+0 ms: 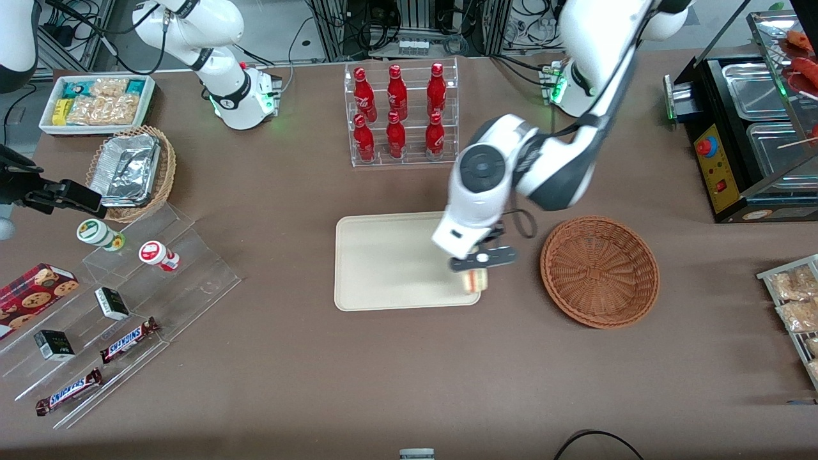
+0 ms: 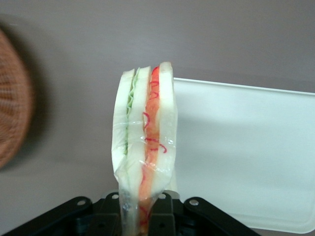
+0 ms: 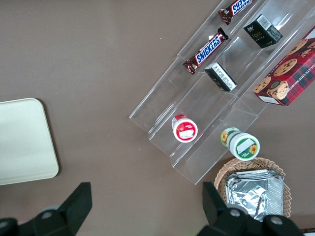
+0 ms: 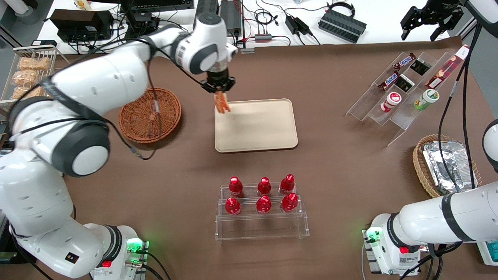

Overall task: Place sandwich from basket to tray
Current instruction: 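Lift the sandwich and carry it with the left gripper over the tray, then lower the sandwich onto the cream tray and open the left gripper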

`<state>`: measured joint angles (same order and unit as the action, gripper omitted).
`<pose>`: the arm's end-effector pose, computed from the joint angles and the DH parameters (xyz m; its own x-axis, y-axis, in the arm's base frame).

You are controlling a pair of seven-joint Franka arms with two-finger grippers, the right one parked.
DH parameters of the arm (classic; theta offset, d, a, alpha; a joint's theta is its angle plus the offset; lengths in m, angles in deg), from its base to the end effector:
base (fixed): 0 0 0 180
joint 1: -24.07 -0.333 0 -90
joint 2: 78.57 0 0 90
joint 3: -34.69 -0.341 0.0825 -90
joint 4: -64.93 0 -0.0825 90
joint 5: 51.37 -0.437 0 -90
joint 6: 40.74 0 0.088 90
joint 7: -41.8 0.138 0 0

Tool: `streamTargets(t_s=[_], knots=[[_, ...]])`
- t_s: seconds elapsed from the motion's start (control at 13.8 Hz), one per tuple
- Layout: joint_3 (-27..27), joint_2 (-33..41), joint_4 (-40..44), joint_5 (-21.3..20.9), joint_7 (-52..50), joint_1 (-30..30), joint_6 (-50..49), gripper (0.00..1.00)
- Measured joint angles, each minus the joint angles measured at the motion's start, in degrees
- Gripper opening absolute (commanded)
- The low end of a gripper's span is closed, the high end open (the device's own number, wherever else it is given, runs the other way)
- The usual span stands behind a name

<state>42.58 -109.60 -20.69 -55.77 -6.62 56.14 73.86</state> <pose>0.5936 -0.4702 0.3223 0.9909 0.1328 -0.0216 0.1324 -0.9910 -0.0214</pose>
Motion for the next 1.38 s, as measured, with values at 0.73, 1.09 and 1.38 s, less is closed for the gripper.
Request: streamTargets(t_s=[0.73,1.09,1.38], knots=[[-0.12,-12.03,4.16,-2.24,-0.30,7.09,10.69,0.00],[-0.13,-14.68,6.01,-2.41,-0.30,9.01,10.72,0.00],[-0.15,-15.44,6.06,-2.80,-0.30,9.98,10.71,1.00]])
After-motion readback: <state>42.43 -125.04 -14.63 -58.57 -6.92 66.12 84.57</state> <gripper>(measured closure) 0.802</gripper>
